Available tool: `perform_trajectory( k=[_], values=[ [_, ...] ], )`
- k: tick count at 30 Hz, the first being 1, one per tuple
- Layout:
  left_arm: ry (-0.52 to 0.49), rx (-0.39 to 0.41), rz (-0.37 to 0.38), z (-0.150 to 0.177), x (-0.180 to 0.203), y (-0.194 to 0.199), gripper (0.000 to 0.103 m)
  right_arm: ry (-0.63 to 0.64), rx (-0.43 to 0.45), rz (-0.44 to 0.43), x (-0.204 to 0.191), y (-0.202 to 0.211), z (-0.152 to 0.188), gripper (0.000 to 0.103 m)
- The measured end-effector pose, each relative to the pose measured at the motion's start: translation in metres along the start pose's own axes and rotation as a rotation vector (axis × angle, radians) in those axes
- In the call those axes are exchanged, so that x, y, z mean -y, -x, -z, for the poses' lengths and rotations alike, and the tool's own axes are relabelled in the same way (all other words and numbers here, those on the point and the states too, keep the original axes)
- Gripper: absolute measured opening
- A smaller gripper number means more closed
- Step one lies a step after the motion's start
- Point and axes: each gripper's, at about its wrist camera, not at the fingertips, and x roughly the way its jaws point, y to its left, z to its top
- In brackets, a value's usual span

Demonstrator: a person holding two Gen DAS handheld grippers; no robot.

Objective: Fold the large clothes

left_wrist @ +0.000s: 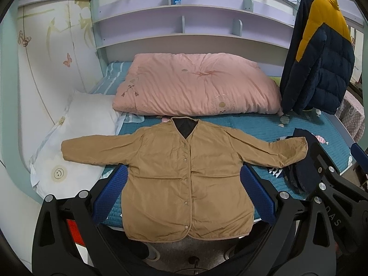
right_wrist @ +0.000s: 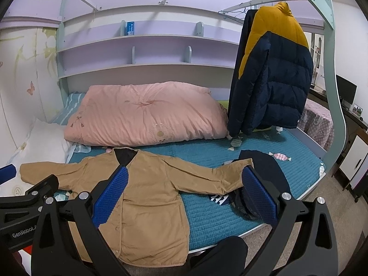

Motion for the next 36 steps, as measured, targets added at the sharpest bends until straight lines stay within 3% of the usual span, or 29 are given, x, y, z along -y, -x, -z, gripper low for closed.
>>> perform_trajectory(
  k=[36],
  values=[
    [0.01,-0.017,0.011,0.014,0.0,-0.004,0.098,0.005,-0.018,-0.008,0.0,0.0,0.001,0.096]
  ],
)
